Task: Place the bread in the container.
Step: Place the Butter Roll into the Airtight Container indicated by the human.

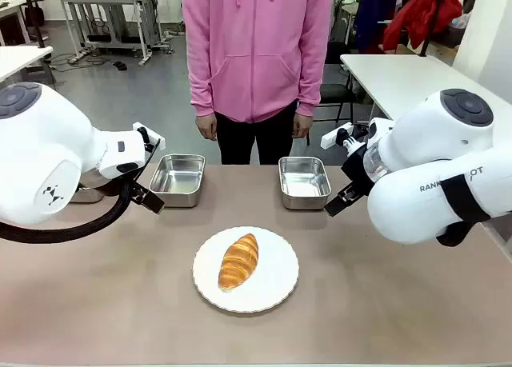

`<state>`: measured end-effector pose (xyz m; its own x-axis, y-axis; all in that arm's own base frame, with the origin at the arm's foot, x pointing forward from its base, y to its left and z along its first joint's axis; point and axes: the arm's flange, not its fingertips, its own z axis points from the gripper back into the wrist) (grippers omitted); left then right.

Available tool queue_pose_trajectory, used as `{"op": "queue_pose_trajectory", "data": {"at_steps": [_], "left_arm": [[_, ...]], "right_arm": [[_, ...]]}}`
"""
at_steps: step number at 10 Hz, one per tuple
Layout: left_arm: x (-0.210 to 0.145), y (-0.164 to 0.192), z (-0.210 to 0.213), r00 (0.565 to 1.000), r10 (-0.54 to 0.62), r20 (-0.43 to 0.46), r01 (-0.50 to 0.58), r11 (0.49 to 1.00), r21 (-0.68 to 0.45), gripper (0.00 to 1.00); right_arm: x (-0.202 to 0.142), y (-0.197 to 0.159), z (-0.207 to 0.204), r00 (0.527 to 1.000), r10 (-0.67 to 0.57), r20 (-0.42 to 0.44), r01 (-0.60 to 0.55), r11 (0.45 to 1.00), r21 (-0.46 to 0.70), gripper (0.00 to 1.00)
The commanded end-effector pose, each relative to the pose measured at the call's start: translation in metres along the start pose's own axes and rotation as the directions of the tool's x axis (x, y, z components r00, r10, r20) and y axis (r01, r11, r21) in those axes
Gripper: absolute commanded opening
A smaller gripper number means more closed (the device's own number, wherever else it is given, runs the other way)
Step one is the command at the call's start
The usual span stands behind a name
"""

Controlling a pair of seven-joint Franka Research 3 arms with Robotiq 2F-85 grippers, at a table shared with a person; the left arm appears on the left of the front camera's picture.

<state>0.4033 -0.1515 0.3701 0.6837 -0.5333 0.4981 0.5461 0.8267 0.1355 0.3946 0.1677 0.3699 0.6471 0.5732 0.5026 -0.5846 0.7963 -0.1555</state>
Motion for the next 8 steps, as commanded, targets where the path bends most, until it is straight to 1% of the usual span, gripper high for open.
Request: {"op": "queue_pose_trajectory", "data": {"at_steps": [1, 8], "left_arm": [[0.0000, 0.0000, 0.0000, 1.000, 0.000, 0.000, 0.000, 1.000, 0.000, 1.00], [0.0000, 0.0000, 0.0000, 1.000, 0.000, 0.000, 0.000, 1.000, 0.000, 1.00]], "right_arm": [[0.0001, 0.0000, 0.0002, 1.000, 0.000, 0.001, 0.000, 1.000, 0.000, 1.00], [0.0001, 0.0000, 0.0002, 1.000, 0.000, 0.001, 0.000, 1.000, 0.000, 1.00]]}}
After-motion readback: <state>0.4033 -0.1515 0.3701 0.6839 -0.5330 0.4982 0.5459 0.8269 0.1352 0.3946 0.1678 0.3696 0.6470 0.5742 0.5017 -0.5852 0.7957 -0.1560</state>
